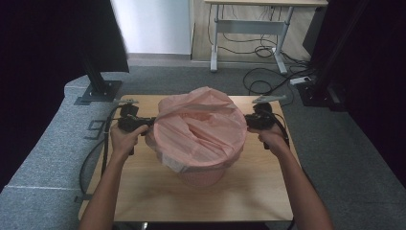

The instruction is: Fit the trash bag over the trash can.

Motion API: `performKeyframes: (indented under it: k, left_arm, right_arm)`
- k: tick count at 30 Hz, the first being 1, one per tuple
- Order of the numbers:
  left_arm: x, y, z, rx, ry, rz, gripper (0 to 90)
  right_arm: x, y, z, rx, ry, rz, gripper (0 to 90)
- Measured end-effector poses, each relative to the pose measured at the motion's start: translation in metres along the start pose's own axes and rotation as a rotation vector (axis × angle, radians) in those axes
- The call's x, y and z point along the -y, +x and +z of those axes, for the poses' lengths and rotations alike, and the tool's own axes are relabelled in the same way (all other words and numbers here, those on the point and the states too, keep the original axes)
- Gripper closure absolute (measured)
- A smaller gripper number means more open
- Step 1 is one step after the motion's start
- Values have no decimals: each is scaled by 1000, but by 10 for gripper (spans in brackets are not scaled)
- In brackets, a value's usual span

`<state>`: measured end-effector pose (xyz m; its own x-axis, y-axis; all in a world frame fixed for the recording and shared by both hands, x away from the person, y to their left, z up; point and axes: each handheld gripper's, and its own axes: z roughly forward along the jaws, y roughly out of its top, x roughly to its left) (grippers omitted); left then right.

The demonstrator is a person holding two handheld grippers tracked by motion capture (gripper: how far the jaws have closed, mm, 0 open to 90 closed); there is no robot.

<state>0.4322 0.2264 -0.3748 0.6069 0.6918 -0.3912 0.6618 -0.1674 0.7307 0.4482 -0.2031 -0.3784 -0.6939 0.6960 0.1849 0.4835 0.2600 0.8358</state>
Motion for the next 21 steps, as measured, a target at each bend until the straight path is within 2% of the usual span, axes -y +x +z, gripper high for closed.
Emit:
performKeyframes:
  k: [1, 2, 3, 5, 6, 7, 9, 10, 11, 12, 13, 14, 15, 16, 17, 18, 19, 21]
  left_arm:
    - [1, 0, 5, 0, 15, 2, 898]
    - [1, 1, 8, 11, 10, 5, 898]
    - [2, 1, 10, 13, -7, 5, 898]
    - [3, 3, 10, 56, -14, -16, 897]
    - [3, 3, 8, 61, -21, -14, 897]
    - [3, 4, 6, 59, -25, -16, 897]
    - [3, 8, 0, 61, -56, -27, 896]
    - [3, 8, 0, 61, -56, -27, 896]
    - [2, 11, -8, 66, -95, -37, 895]
    - [2, 11, -8, 66, -95, -37, 895]
    - [2, 11, -15, 55, -126, -33, 892]
    - [2, 11, -15, 55, -126, -33, 890]
    - [2, 10, -20, 60, -146, -29, 888]
    - [2, 10, -20, 60, -146, -29, 887]
    - [1, 8, -24, 51, -146, -18, 886]
    - [1, 8, -24, 51, -146, -18, 886]
    - [1, 6, -25, 50, -151, -15, 886]
    - [0, 4, -28, 45, -155, -11, 886]
  right_arm:
    - [6, 4, 15, 76, 141, -96, 896]
    - [12, 4, 24, 75, 194, -111, 896]
    - [16, 1, 28, 29, 157, -49, 896]
    - [27, -5, 35, 6, 119, 2, 896]
    - [31, -9, 36, -11, 97, 35, 896]
    - [33, -11, 35, 24, 102, 8, 894]
    - [31, -14, 28, 36, 74, 13, 868]
    - [31, -14, 28, 36, 74, 13, 868]
    - [24, -19, 7, 62, -4, 18, 799]
    - [24, -19, 7, 62, -4, 18, 799]
    - [18, -20, -8, 75, -48, 6, 688]
    - [18, -20, -8, 75, -48, 6, 688]
    - [11, -18, -24, 91, -96, -5, 652]
    - [11, -18, -24, 91, -96, -5, 652]
    - [4, -15, -40, 74, -156, -17, 591]
    - [2, -14, -45, 64, -173, -23, 591]
    - [-2, -11, -52, 42, -194, -36, 549]
    - [-7, -6, -58, 19, -204, -55, 502]
